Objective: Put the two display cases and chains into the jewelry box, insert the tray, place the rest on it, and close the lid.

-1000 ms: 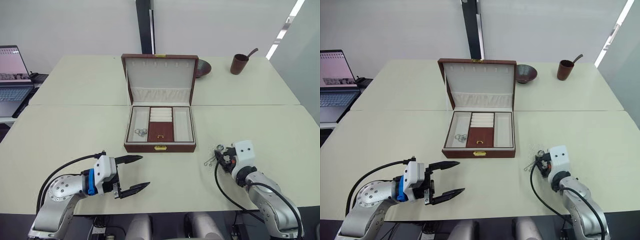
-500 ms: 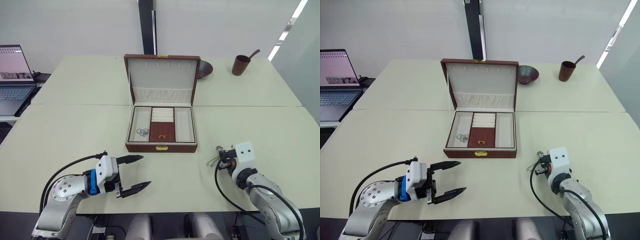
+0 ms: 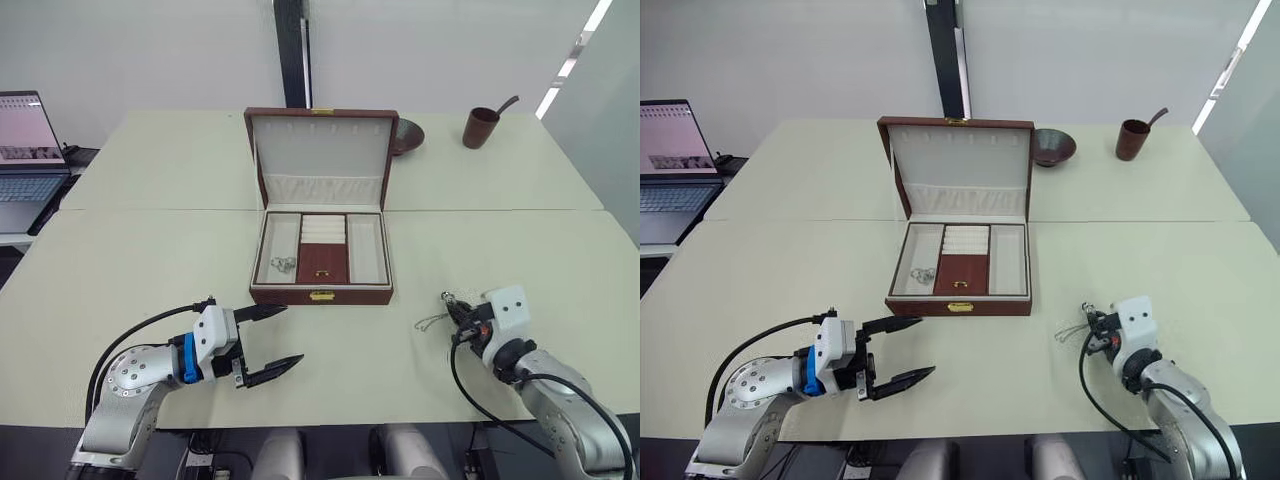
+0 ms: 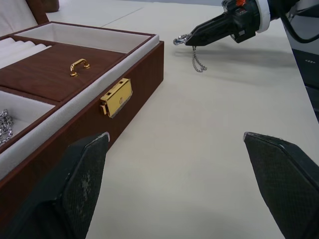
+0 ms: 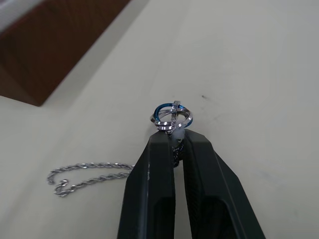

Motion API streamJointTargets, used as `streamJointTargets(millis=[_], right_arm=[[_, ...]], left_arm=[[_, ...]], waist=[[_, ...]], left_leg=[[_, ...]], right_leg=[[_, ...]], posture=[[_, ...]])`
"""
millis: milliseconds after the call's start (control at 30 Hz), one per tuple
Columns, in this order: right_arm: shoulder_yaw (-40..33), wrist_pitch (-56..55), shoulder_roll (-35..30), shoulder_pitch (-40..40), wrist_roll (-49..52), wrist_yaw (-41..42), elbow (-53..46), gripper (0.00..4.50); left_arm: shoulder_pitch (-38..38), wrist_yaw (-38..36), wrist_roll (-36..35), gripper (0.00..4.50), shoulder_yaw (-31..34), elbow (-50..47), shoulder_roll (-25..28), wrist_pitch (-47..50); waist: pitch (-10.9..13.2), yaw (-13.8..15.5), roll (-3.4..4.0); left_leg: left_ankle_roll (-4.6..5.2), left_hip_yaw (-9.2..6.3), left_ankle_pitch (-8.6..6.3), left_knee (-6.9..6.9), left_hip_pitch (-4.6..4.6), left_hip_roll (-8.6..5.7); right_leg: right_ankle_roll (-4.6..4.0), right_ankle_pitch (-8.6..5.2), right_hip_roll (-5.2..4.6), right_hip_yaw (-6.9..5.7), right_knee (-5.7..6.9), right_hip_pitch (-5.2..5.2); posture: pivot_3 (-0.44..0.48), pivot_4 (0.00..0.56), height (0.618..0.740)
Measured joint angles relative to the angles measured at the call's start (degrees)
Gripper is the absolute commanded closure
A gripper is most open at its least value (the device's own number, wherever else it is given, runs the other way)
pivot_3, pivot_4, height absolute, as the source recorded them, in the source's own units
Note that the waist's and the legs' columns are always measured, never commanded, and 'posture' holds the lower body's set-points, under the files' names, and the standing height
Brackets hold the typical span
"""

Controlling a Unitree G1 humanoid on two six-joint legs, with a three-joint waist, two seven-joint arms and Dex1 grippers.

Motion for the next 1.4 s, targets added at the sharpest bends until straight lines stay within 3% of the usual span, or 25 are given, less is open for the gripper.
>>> streamJointTargets(millis=[267, 633, 833, 1167, 1400], right_arm=[[-2.88, 0.83, -1.64, -5.78, 9.66, 4.78, -2.96, 4.48], [-3.21, 8.0, -3.48, -19.11, 18.77, 2.36, -3.81, 4.48], [0.67, 9.26, -2.82, -24.32, 19.29, 1.07, -3.26, 4.48], [6.98, 7.02, -1.73, -31.72, 15.03, 2.31, 5.78, 4.48], [9.99, 4.82, -0.41, -33.55, 12.2, 4.03, 10.24, 4.48]], left_arm=[[0.03, 1.19, -0.03, 0.0, -0.15, -0.13, -0.92, -0.02], [2.87, 6.72, -1.05, 0.0, -0.1, -4.64, -3.82, 1.8], [3.96, 10.59, -1.06, 0.0, -0.03, -6.61, -5.54, 2.66], [8.71, 17.5, -1.06, 0.0, 0.52, -11.58, -7.75, 3.28], [13.42, 20.26, -0.83, 0.0, 0.61, -14.59, -8.2, 3.69]], waist=[[0.04, 0.01, 0.06], [0.07, 0.03, 0.1], [0.08, 0.04, 0.11], [0.09, 0.01, 0.14], [0.1, 0.0, 0.15]], left_leg=[[0.0, -0.01, 0.0, 0.0, -0.01, 0.0], [0.0, -0.04, 0.0, 0.0, -0.02, 0.0], [0.0, -0.03, 0.0, 0.0, -0.03, -0.01], [0.0, -0.03, 0.0, 0.0, -0.03, 0.0], [0.0, -0.02, 0.0, 0.0, -0.03, 0.0]], right_leg=[[0.0, 0.0, 0.01, 0.0, 0.01, 0.0], [-0.01, 0.01, 0.0, -0.01, 0.01, 0.0], [-0.01, 0.01, 0.0, 0.0, 0.01, -0.01], [-0.02, 0.02, 0.0, 0.0, 0.01, -0.03], [-0.02, 0.02, -0.02, 0.0, 0.0, -0.03]], posture=[[0.0, 0.15, 0.74], [0.0, 0.15, 0.74], [0.0, 0.15, 0.74], [0.0, 0.15, 0.74], [0.0, 0.15, 0.74]])
